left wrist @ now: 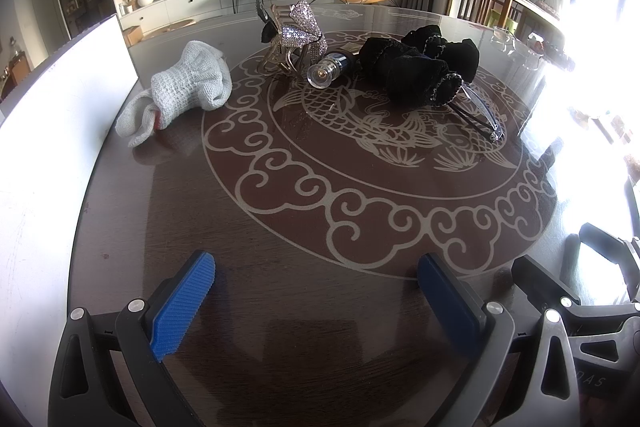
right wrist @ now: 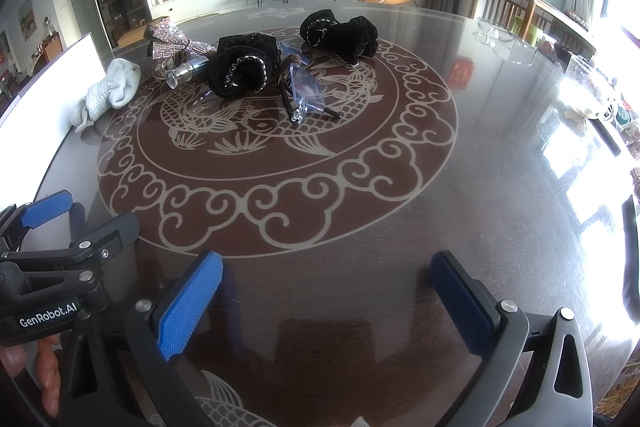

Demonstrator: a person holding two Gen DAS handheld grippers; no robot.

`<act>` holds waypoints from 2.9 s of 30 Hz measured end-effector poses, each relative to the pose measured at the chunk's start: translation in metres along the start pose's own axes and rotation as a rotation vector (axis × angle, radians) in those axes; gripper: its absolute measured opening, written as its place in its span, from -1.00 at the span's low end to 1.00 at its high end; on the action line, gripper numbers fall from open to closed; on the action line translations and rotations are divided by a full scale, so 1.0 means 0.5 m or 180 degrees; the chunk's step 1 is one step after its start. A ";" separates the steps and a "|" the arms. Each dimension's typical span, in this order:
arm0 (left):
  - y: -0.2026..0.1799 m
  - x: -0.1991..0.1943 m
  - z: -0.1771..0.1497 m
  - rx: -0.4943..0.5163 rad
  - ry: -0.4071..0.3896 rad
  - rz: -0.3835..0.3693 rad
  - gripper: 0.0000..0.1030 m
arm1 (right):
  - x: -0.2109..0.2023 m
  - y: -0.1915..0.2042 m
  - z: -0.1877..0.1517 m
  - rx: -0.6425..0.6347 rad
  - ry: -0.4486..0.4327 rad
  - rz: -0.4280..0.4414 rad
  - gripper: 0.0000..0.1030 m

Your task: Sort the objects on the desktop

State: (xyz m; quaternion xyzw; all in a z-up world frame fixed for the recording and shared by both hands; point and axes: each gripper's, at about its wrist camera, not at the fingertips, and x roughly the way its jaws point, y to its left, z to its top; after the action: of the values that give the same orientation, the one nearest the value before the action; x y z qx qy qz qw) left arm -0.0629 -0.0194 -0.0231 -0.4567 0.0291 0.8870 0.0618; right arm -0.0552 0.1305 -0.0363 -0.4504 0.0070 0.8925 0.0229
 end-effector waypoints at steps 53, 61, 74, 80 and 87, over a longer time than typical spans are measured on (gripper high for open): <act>0.194 0.162 0.266 -0.0502 0.0201 0.0772 0.89 | 0.000 0.000 0.000 0.0003 0.0000 -0.0003 1.00; 0.152 0.097 0.174 -0.0572 -0.0046 0.0506 0.02 | 0.000 0.000 0.000 0.0004 0.0000 -0.0002 1.00; 0.067 -0.057 -0.033 -0.0013 -0.0160 0.0151 0.05 | 0.000 0.001 0.000 0.0004 0.0001 -0.0003 1.00; 0.072 -0.047 -0.028 -0.0062 -0.0142 0.0134 0.10 | 0.000 0.001 0.000 0.0004 0.0000 -0.0002 1.00; 0.068 -0.041 -0.026 -0.0051 -0.0137 0.0109 0.15 | 0.000 0.000 0.000 0.0005 0.0000 -0.0004 1.00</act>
State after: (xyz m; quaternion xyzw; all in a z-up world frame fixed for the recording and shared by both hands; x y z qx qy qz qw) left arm -0.0453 -0.0564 -0.0143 -0.4374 0.0285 0.8978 0.0436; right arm -0.0551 0.1306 -0.0361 -0.4504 0.0074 0.8925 0.0238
